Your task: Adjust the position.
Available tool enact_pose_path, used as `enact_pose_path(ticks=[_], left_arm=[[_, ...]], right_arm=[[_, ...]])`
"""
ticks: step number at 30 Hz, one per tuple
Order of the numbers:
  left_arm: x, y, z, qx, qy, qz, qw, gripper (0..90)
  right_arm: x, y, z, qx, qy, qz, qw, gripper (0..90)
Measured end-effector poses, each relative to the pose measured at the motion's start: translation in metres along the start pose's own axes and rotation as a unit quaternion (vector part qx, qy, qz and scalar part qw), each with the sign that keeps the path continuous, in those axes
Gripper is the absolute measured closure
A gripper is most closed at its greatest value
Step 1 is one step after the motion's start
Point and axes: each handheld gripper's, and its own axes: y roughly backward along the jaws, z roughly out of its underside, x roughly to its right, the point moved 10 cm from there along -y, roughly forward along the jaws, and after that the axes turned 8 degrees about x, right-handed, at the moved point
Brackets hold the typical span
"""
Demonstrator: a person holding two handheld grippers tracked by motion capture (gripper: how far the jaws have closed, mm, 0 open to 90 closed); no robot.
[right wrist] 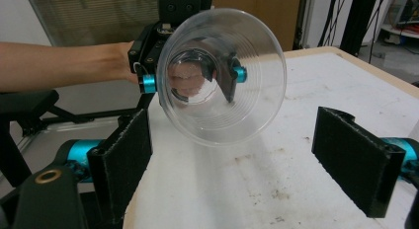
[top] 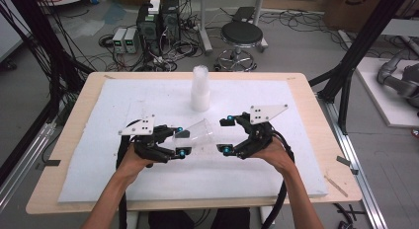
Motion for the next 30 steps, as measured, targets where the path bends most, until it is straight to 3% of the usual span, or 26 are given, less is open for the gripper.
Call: enact_pose_path(ticks=[12,20,30], left_arm=[[0.009,-0.007,-0.011,0.008,-0.018,0.013,0.9997,41.8],[0.012,-0.016,-0.01,0.006,-0.024,0.022,0.9995,41.7],[0.015,-0.023,-0.007,-0.007,-0.028,0.03,0.9991,41.8]], right_arm=[[-0.005,-0.011,0.005,0.015,-0.01,-0.018,0.9997,15.8],[-0.009,-0.019,0.001,0.027,-0.013,-0.038,0.9988,15.9],[-0.015,-0.029,0.002,0.019,-0.014,-0.058,0.998,16.1]])
